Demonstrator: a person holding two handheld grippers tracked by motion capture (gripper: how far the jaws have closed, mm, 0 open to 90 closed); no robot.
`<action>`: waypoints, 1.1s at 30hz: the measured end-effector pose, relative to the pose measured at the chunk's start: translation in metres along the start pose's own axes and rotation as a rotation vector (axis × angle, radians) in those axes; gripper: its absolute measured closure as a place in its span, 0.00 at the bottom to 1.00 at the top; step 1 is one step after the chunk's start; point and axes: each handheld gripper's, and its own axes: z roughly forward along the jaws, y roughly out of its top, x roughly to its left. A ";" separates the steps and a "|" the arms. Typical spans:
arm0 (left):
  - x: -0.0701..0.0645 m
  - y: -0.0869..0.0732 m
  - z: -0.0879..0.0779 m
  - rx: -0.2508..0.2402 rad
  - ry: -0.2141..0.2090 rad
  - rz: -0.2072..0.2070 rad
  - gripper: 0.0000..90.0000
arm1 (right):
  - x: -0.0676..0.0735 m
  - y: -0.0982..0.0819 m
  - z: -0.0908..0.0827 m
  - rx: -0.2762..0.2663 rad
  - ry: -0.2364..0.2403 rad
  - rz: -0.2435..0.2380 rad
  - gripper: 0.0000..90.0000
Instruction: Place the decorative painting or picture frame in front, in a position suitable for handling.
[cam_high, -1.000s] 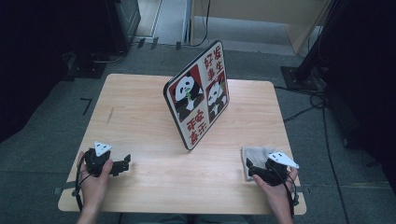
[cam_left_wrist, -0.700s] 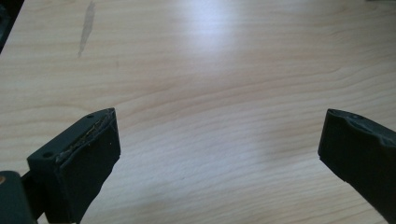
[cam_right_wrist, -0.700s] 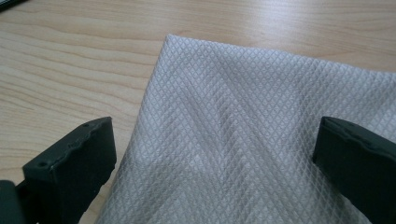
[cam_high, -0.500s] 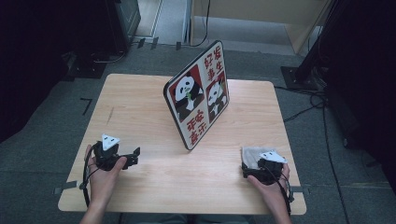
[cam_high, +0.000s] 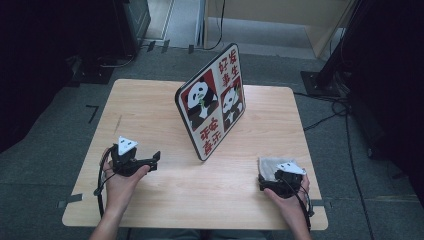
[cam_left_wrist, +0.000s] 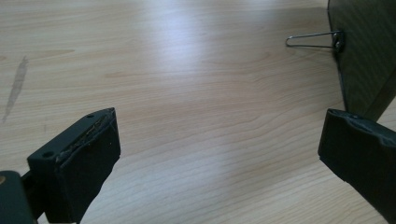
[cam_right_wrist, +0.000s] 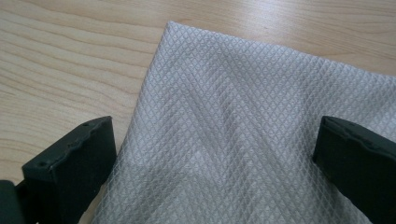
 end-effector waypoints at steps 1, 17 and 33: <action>-0.001 0.001 0.000 0.001 -0.005 0.004 0.00 | 0.000 0.000 0.000 0.000 0.000 0.000 0.00; -0.033 0.021 0.007 -0.032 -0.075 0.055 0.00 | 0.000 0.000 0.000 0.000 -0.001 -0.001 0.00; -0.059 0.039 0.016 -0.063 -0.126 0.055 0.00 | 0.000 0.000 0.000 0.000 -0.001 -0.002 0.00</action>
